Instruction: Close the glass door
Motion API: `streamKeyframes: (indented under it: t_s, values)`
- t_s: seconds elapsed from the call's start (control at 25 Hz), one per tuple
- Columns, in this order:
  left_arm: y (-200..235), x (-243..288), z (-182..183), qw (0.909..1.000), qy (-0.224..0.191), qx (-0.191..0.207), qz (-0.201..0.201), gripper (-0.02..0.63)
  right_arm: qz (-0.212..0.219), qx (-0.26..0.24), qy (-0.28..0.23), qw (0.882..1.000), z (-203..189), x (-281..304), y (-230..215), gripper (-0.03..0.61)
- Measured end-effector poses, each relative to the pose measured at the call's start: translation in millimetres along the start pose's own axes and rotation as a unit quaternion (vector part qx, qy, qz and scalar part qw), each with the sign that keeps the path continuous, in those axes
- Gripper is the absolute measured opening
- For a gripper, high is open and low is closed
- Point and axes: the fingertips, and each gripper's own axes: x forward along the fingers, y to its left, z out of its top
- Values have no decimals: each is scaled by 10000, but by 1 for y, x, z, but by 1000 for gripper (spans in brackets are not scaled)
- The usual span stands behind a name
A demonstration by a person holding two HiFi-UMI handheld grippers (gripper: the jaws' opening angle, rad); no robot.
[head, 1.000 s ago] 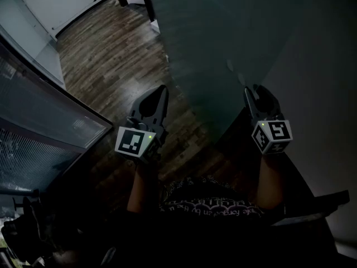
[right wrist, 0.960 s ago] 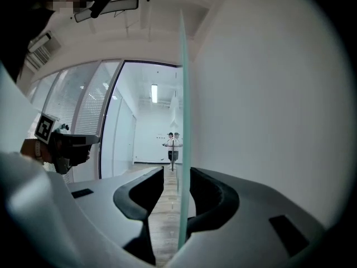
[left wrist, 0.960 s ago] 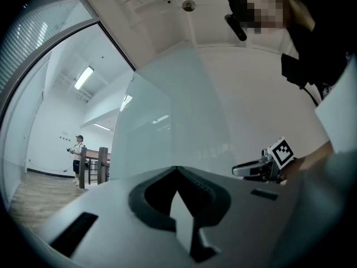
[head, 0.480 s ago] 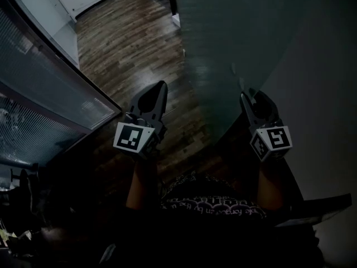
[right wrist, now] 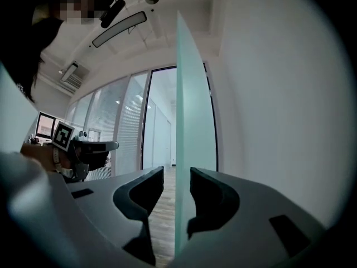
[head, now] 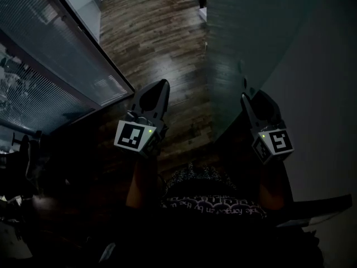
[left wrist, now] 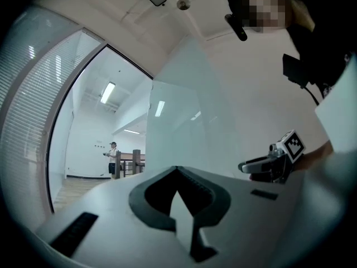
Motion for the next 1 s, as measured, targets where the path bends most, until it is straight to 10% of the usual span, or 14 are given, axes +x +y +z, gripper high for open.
streamKeyframes:
  t_s: [0.48, 1.0]
  values:
    - [40, -70, -7, 9951, 210, 9, 967, 3, 836, -5, -61, 9965, 3, 33, 56, 135]
    - [103, -112, 1, 9934, 137, 74, 1140, 2, 1196, -263, 41, 9925, 6, 76, 128, 135]
